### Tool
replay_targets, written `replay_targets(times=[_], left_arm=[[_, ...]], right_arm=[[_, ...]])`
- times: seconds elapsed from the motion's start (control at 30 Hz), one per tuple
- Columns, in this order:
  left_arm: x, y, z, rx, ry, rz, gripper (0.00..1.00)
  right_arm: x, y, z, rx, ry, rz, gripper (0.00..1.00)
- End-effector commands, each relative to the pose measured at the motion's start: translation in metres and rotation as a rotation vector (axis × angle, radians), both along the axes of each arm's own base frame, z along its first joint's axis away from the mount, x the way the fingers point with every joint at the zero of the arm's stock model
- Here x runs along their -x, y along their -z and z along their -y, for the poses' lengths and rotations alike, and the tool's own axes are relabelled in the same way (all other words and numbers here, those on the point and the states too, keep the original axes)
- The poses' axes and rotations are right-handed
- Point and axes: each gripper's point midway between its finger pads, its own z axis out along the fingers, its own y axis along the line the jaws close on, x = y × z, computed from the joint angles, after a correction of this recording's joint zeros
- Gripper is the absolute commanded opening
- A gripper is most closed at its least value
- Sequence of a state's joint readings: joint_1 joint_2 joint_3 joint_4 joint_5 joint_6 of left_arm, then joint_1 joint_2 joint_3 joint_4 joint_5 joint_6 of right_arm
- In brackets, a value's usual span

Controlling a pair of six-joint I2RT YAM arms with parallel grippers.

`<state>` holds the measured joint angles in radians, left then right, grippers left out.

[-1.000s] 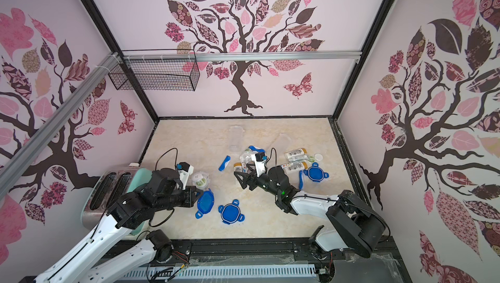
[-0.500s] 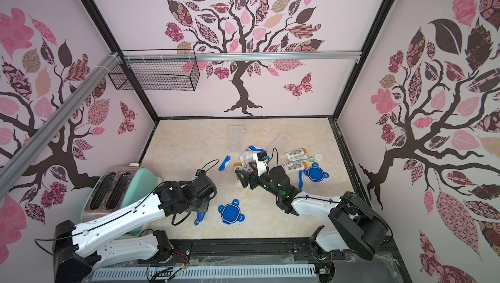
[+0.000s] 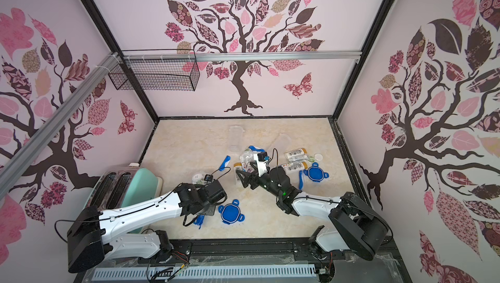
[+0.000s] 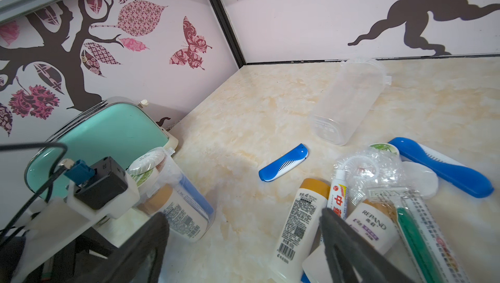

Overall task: Take out toiletry kits
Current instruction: Place the lid at the center of the board.

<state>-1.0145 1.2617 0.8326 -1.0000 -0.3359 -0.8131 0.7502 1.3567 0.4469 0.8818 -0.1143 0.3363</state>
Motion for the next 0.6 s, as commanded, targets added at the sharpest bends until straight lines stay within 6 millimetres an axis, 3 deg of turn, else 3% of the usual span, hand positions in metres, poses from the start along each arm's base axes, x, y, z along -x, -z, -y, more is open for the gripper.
replay_targets(times=[0.0, 0.17, 0.33, 0.43, 0.57], left_arm=[[-0.001, -0.003, 0.009, 0.047, 0.006, 0.014, 0.29], [-0.002, -0.013, 0.014, 0.101, 0.018, 0.035, 0.34], [-0.007, -0.038, 0.018, 0.174, 0.035, 0.098, 0.34], [-0.013, -0.067, 0.012, 0.212, 0.041, 0.186, 0.35], [-0.023, -0.12, -0.012, 0.298, -0.007, 0.352, 0.38]], right_arm=[[0.0, -0.005, 0.002, 0.002, 0.011, 0.019, 0.9], [0.0, -0.005, 0.002, 0.001, 0.006, 0.018, 0.91], [0.002, -0.007, 0.0, 0.004, -0.007, 0.027, 0.91], [0.005, -0.008, -0.003, 0.006, -0.033, 0.033, 0.91], [0.017, -0.013, -0.017, 0.0, -0.142, 0.036, 0.91]])
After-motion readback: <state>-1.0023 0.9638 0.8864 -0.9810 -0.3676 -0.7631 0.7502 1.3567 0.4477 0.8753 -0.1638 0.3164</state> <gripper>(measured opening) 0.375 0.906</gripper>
